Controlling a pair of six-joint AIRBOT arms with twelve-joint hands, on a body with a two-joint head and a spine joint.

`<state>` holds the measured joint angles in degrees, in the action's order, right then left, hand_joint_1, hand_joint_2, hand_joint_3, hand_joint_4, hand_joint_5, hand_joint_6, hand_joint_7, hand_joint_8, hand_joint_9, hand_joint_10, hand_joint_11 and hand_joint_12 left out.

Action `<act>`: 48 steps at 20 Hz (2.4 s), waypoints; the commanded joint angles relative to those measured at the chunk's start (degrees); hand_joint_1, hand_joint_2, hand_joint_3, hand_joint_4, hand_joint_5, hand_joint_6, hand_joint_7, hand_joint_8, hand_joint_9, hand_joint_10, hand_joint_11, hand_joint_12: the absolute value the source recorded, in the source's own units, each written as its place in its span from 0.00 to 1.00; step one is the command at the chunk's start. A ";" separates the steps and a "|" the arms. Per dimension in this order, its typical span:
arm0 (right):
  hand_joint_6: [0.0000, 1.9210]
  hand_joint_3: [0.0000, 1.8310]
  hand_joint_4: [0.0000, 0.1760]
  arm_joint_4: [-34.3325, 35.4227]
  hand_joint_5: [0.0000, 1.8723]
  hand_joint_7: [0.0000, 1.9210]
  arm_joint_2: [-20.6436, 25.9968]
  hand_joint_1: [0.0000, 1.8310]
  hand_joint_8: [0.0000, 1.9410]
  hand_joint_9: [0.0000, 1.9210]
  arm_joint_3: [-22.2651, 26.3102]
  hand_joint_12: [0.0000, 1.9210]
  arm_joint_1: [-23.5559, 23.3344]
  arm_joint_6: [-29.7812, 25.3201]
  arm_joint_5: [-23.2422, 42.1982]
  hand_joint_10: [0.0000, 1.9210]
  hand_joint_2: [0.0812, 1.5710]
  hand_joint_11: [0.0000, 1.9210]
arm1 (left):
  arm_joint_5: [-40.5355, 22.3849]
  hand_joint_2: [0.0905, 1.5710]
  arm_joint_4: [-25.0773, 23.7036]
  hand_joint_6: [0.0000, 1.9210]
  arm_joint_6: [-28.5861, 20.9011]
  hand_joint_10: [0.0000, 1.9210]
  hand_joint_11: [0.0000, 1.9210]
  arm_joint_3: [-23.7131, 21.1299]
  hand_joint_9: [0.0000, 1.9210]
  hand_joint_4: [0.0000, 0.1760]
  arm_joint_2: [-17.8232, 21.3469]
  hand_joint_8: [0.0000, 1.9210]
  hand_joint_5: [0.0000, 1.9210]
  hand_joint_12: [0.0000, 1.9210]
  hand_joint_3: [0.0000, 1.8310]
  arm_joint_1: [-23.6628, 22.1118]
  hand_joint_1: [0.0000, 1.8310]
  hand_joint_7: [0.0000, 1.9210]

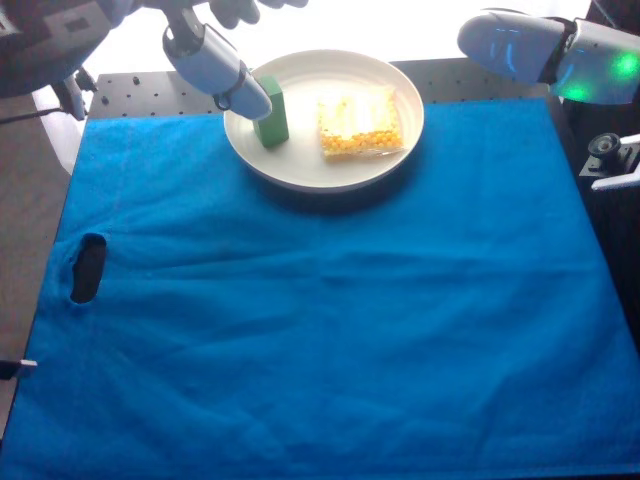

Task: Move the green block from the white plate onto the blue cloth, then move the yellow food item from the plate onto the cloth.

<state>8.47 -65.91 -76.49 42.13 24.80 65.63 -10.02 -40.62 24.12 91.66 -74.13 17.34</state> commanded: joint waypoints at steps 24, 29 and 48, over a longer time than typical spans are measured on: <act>0.00 0.00 0.53 -0.80 0.05 0.15 -0.31 0.10 0.00 0.13 1.02 0.47 -0.31 -0.40 6.54 0.00 0.56 0.00 | -1.86 0.64 1.54 0.01 -0.18 0.05 0.37 5.68 0.53 0.00 -5.74 0.01 0.43 0.53 0.00 3.51 0.50 0.42; 0.00 0.00 0.62 -1.03 0.05 0.15 -0.31 0.10 0.00 0.13 1.09 0.46 -0.32 -0.40 6.56 0.00 0.57 0.00 | -1.98 0.71 1.99 0.46 -0.18 0.18 0.44 5.96 0.61 0.00 -5.90 0.61 0.47 0.57 0.00 3.58 0.69 0.52; 0.00 0.00 0.63 -1.17 0.02 0.12 -0.66 0.09 0.00 0.11 1.19 0.43 -0.07 -0.40 6.55 0.00 0.57 0.00 | -10.10 0.74 1.07 0.46 -0.31 0.65 0.39 -5.82 0.41 0.00 5.36 0.77 0.47 0.79 0.00 1.82 0.67 0.42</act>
<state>6.76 -66.35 -75.33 42.50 24.80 65.69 -14.11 -40.27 23.99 85.65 -68.84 20.21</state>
